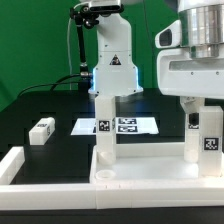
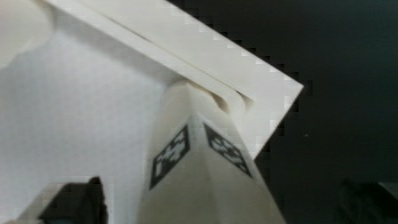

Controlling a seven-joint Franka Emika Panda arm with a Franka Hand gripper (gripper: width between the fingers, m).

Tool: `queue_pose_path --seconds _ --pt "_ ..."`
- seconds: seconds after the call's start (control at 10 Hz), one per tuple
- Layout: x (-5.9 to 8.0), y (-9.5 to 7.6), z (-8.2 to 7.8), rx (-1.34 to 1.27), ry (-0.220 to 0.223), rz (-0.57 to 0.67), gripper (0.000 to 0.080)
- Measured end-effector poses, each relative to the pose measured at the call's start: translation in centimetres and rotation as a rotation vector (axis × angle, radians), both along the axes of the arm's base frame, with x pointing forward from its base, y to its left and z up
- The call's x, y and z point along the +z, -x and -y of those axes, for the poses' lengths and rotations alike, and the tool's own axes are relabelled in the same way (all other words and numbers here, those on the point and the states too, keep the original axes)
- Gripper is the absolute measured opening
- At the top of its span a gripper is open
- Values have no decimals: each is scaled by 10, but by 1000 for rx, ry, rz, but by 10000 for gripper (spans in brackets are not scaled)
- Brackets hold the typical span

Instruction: Assemble desk

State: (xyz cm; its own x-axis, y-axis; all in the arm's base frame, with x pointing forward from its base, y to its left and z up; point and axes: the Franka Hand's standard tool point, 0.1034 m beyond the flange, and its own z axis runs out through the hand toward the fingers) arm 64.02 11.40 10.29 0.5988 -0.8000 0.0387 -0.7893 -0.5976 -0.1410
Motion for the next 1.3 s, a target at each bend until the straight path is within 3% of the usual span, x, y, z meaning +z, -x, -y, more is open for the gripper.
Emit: queue_pose_path --seconds 0.2,0.4,0.6,0.9,1.3 --pt "4 -3 3 302 46 29 649" --pt "-4 2 2 563 87 31 649" --pt "-3 2 3 530 84 30 649" --pt "-4 2 4 389 65 22 287" --pt "-4 3 3 -71 26 -9 288"
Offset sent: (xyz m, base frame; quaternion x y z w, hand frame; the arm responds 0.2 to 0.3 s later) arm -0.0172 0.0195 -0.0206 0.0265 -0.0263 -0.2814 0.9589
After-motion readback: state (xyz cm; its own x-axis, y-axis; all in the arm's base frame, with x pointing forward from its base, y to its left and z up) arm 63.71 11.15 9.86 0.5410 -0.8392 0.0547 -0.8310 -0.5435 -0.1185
